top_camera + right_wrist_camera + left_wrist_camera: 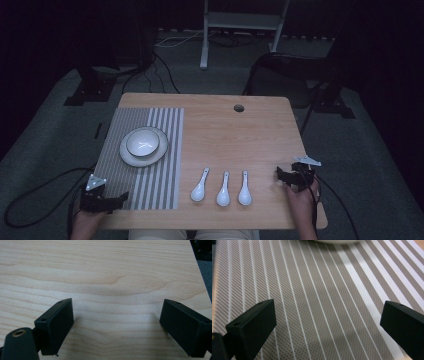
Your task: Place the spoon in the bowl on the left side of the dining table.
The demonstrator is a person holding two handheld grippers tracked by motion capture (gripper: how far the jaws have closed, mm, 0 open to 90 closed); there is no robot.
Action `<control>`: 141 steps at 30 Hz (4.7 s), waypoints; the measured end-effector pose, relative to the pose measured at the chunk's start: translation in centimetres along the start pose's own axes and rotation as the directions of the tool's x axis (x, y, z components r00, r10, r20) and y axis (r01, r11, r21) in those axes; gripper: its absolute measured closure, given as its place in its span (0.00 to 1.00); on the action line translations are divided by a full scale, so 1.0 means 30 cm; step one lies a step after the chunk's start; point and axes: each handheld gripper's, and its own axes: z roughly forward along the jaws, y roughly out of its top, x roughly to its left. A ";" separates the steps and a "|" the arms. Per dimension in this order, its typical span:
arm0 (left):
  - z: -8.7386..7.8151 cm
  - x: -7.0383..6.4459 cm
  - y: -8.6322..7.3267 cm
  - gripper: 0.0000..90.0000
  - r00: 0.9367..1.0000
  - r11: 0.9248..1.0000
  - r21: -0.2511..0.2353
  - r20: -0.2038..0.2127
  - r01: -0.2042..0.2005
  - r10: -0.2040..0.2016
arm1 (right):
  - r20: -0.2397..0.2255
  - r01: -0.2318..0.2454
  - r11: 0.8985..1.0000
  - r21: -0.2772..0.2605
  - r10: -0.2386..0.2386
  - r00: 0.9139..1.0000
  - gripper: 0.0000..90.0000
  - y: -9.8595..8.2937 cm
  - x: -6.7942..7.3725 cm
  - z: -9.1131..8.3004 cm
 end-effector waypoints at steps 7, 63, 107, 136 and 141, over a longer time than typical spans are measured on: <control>-0.012 0.031 -0.031 0.00 0.998 1.000 0.016 0.061 0.008 -0.009 | 0.000 0.000 1.000 0.000 0.000 1.000 0.12 0.000 0.000 0.000; -0.010 -0.138 0.106 0.01 0.981 0.987 -0.011 0.112 -0.159 0.159 | -0.001 0.001 1.000 0.000 -0.001 1.000 0.12 -0.001 0.000 0.000; 0.119 -0.342 0.301 0.04 0.927 0.953 -0.020 0.228 -0.301 0.297 | -0.002 0.000 1.000 0.000 0.000 1.000 0.12 0.000 0.000 0.000; 0.249 -0.549 0.440 0.08 0.882 0.929 -0.026 0.305 -0.369 0.359 | -0.002 0.002 1.000 -0.001 -0.002 1.000 0.12 -0.001 0.000 0.000; 0.295 -0.590 0.454 0.16 0.877 0.932 -0.013 0.333 -0.364 0.347 | -0.002 0.002 1.000 -0.001 -0.002 1.000 0.12 -0.001 0.000 0.000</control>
